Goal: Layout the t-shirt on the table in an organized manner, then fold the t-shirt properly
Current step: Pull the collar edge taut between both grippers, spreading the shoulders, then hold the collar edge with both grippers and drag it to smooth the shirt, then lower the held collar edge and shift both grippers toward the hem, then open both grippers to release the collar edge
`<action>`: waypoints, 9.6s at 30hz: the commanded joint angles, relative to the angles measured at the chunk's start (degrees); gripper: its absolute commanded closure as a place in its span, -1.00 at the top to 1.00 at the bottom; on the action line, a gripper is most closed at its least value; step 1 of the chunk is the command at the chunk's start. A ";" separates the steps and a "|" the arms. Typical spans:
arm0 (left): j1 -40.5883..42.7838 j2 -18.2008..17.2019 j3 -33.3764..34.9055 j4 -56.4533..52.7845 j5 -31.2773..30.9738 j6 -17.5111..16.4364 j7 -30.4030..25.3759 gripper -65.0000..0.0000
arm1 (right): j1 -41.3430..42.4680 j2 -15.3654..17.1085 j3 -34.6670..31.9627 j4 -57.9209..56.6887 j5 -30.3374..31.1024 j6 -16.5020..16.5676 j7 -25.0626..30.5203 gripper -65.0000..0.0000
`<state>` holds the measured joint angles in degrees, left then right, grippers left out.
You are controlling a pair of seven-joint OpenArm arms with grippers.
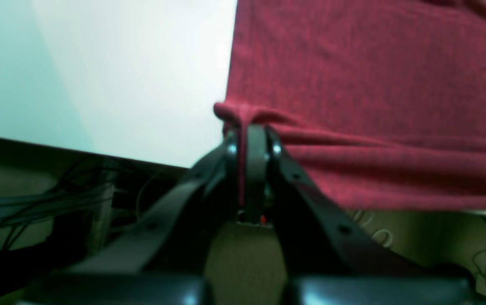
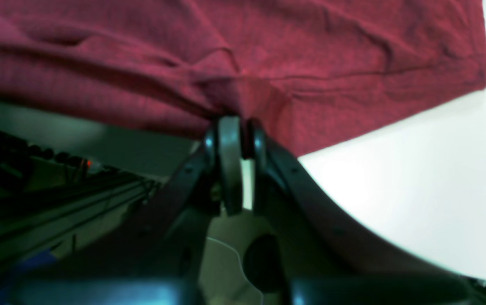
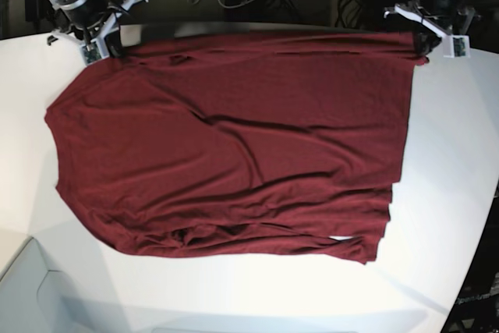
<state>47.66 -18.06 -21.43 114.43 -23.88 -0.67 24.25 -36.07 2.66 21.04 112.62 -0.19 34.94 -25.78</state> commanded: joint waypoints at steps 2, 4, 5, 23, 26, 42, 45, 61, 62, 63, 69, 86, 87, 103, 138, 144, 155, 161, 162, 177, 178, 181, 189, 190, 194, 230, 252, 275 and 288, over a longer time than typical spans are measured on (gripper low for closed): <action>-0.32 -0.44 -0.24 0.78 0.10 0.27 -1.17 -1.00 | -0.45 0.20 0.72 1.10 0.49 0.27 1.21 -1.00; -0.93 -0.44 -0.15 0.69 0.10 0.27 -1.17 -1.00 | -0.45 0.20 0.72 1.10 0.49 0.27 1.21 -1.00; -1.20 -0.35 -0.06 0.60 0.10 0.27 -1.17 -1.00 | -0.45 0.20 0.72 1.10 0.49 0.27 1.21 -1.00; -10.52 0.00 0.02 -1.42 0.19 0.27 8.41 -1.00 | 3.59 -0.50 0.19 0.66 0.49 0.27 0.95 -1.00; -12.36 1.76 -0.42 -1.33 0.71 0.27 12.01 -1.00 | 5.88 -0.50 0.19 0.48 0.32 0.27 0.86 -1.00; -14.56 1.67 -0.42 -1.42 0.80 0.27 14.91 -1.00 | 11.86 -0.15 0.11 -4.79 0.23 0.27 0.77 -1.00; -15.35 1.67 0.02 -2.56 0.80 0.27 15.00 -1.00 | 11.86 -0.15 0.11 -6.11 0.23 0.27 0.77 -1.00; -16.49 2.11 1.69 -5.11 0.80 0.36 19.57 -0.99 | 14.67 0.99 0.11 -7.08 0.23 0.27 0.77 -1.00; -16.41 2.11 1.69 -5.82 0.80 0.36 19.40 -0.99 | 14.67 0.99 0.11 -7.08 0.23 0.27 0.77 -1.00; -16.41 2.11 1.69 -6.52 0.80 0.36 19.40 -0.99 | 14.67 0.99 0.11 -7.08 0.23 0.27 0.77 -1.00; -16.23 2.02 3.28 -8.63 0.80 0.36 19.75 -0.98 | 14.67 0.99 0.11 -7.08 0.23 0.27 0.77 -1.00; -14.74 1.58 6.35 -8.81 0.80 0.36 19.57 -0.23 | 14.49 0.99 0.11 -7.08 0.23 0.27 0.77 -1.00; -14.56 1.58 5.83 -8.81 0.71 0.36 19.22 -0.23 | 14.49 0.99 0.11 -7.08 0.23 0.27 0.77 -1.00; -13.42 2.02 2.75 -4.50 0.71 0.27 19.05 0.47 | 14.23 0.90 0.11 -7.08 0.23 0.27 0.77 -1.00; -16.41 3.08 8.20 -16.89 0.80 0.27 16.23 -0.99 | 14.23 0.73 0.11 -7.17 0.23 0.27 0.77 -1.00; -16.41 2.99 8.02 -15.93 0.80 0.27 16.23 -0.99 | 14.14 0.55 0.11 -7.08 0.23 0.27 0.77 -1.00; -16.49 1.76 -1.47 -9.07 0.80 0.27 16.76 -0.99 | 10.10 0.64 -3.85 -6.90 0.23 0.27 0.77 -1.00; -17.72 -0.62 -2.09 -8.01 0.27 0.27 16.76 -0.99 | 7.90 0.64 -6.66 -6.73 0.23 0.27 0.77 -1.00; -17.90 -0.70 -2.09 -8.01 0.45 0.27 16.76 -0.99 | 7.64 0.64 -6.84 -6.64 0.23 0.27 0.77 -1.00; -19.75 -0.88 -2.09 -8.01 0.71 0.27 16.76 -0.99 | 4.82 2.05 -6.49 -1.10 0.23 0.27 1.03 -1.00; -19.75 -0.88 -2.09 -8.01 0.71 0.27 16.76 -0.99 | 4.82 2.05 -6.49 -0.49 0.23 0.27 0.95 -1.00; -20.98 -0.88 -2.09 -8.01 0.71 0.27 16.76 -0.99 | 5.00 2.22 -6.49 0.83 0.23 0.27 1.03 -1.00; -25.55 -0.88 -1.65 -8.63 0.80 0.27 16.85 -0.99 | 9.48 2.31 -6.66 0.04 0.14 0.27 0.77 -1.00; -26.16 -0.79 -1.56 -8.72 0.80 0.27 16.85 -0.99 | 10.01 2.31 -6.66 0.04 0.14 0.27 0.77 -1.00; -29.42 -0.53 -1.56 -9.95 0.80 0.27 19.40 -0.99 | 12.03 2.31 -6.75 -0.13 0.14 0.27 0.68 -1.00; -49.11 -0.35 4.77 -30.17 0.80 0.27 21.07 -0.98 | 28.91 3.89 -6.84 -18.16 0.14 0.27 0.77 -1.00; -50.08 -0.44 9.61 -29.46 0.80 0.27 21.42 -0.36 | 29.53 4.95 -6.84 -17.80 0.14 0.27 -0.90 -0.65; -44.80 0.61 0.99 -25.42 0.27 0.27 20.98 0.04 | 21.44 5.04 -6.40 -9.10 0.23 0.27 -2.31 0.01; -44.71 2.28 1.34 -26.39 0.80 0.27 20.98 0.58 | 19.42 5.04 -6.40 -8.75 0.32 0.27 -2.13 0.01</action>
<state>3.68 -15.07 -19.79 87.33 -22.98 -0.23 46.24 -16.80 7.42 14.46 102.67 -0.64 35.14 -29.17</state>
